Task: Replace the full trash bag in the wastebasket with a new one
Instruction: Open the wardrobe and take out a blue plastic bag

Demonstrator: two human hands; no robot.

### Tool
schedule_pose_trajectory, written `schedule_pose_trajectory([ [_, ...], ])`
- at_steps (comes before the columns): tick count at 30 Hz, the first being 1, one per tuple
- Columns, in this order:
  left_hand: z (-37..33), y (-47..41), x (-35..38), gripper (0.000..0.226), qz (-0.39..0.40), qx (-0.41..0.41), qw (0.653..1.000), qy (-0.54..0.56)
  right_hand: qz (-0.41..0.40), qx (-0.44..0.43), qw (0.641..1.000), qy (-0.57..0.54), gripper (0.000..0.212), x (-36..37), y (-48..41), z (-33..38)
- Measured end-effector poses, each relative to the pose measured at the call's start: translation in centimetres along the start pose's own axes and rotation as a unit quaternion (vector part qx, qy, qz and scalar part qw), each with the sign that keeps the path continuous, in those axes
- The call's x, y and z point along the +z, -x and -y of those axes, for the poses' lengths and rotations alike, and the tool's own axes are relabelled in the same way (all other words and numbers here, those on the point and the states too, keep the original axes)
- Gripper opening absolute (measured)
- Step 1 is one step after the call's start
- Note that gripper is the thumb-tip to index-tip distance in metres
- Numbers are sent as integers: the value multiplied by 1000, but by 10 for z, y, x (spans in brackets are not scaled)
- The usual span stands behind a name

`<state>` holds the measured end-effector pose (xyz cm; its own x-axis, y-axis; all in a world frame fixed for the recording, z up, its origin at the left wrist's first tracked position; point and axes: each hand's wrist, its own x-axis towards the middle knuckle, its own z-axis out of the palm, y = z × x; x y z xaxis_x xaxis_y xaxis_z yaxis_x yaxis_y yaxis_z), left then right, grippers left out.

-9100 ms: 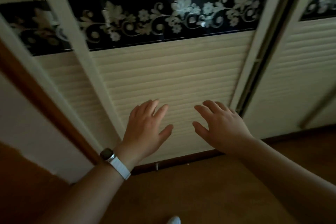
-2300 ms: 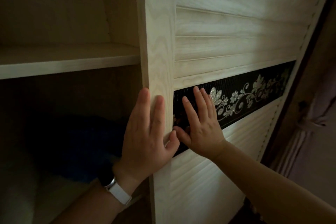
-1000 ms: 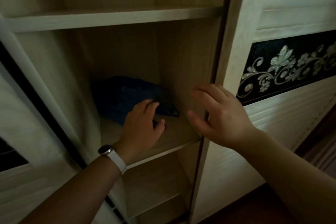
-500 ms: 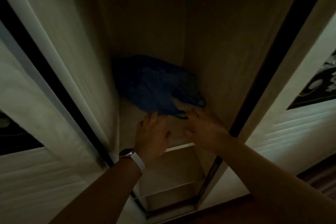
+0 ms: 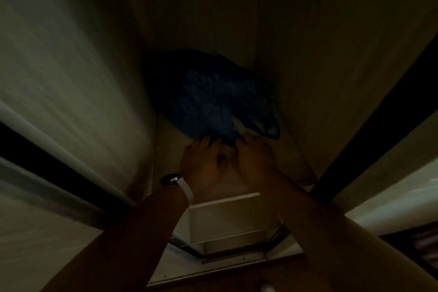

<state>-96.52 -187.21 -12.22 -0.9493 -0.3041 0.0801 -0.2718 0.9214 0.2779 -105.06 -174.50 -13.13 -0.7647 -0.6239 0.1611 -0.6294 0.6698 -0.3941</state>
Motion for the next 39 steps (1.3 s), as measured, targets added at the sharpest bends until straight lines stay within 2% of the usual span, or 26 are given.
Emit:
schedule_pose_trajectory([
  [1,1,-1,2,70,5,1,1000,-1,-8,-6,1000,-4,12,2,-2,-2],
  [4,3,-1,6,66,-1,14,1000,24,-14,-13,1000,-8,30,4,0,-3],
  [7,2,5,2,61,-18,22,999,40,5,-28,999,-33,18,5,8,1],
  [8,1,9,-1,61,-22,29,999,38,11,-40,998,-51,20,5,12,2],
  [11,2,21,-7,64,-34,63,997,31,15,-62,992,-112,42,-1,28,9],
  [13,3,29,-10,56,-39,77,996,25,19,-60,992,-113,50,-11,40,14],
  [16,6,40,-8,29,-41,98,993,41,-18,-75,990,-122,49,-19,56,23],
  [17,7,44,-7,26,-37,104,992,55,-27,-84,988,-127,46,-20,61,26],
  [20,8,59,-6,36,-42,111,988,102,-32,-103,985,-133,38,-26,75,36],
  [25,5,92,-23,35,-66,111,977,169,-90,-112,983,-110,30,-41,108,56],
  [27,7,106,-36,21,-84,116,974,175,-139,-110,981,-72,29,-50,122,57],
  [30,11,125,-54,8,-120,112,972,167,-177,-57,979,82,38,-63,141,47],
  [33,17,144,-69,11,-151,119,962,192,-149,44,965,211,49,-73,159,38],
  [39,19,173,-91,18,-182,101,945,251,-111,97,952,269,42,-85,184,24],
])
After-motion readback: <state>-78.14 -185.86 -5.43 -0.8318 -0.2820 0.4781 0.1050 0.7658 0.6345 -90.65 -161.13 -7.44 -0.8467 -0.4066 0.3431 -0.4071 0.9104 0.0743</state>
